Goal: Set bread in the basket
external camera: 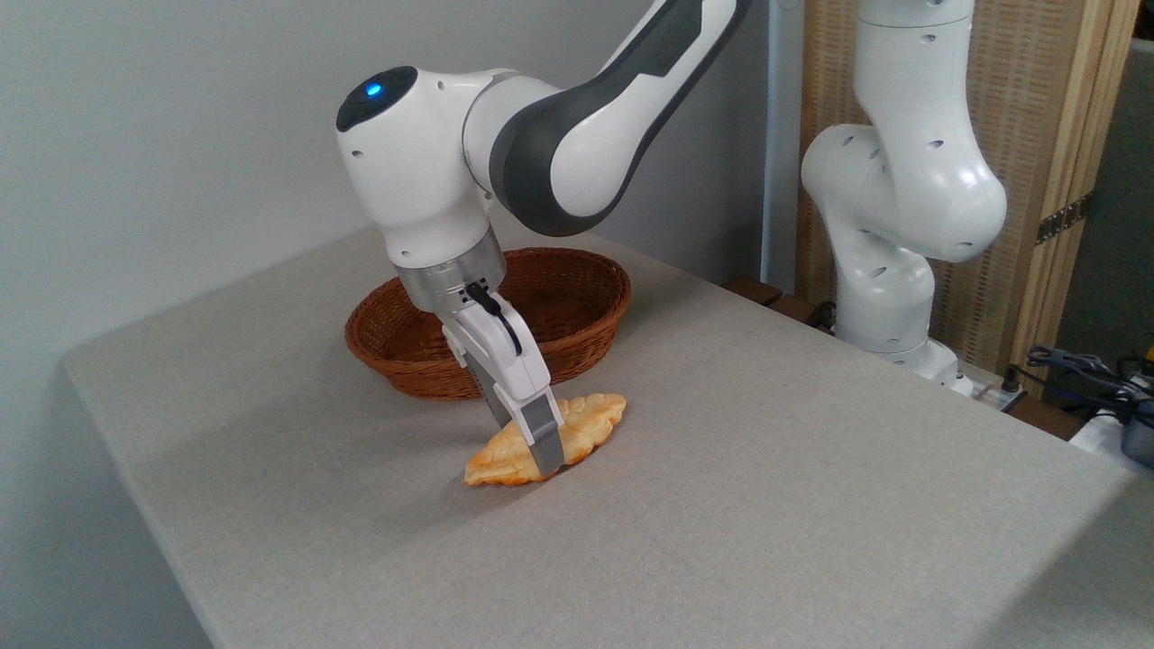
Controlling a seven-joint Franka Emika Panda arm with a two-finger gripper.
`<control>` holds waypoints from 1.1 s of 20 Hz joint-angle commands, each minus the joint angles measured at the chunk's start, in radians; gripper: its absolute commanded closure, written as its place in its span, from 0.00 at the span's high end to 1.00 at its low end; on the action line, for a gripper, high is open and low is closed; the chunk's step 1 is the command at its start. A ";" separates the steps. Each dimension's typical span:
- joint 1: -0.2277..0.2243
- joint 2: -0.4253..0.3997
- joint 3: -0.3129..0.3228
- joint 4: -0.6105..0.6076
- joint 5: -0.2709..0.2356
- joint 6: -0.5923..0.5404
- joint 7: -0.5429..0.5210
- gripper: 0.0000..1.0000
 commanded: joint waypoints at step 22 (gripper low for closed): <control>-0.003 -0.009 0.001 0.002 0.018 0.004 0.017 0.05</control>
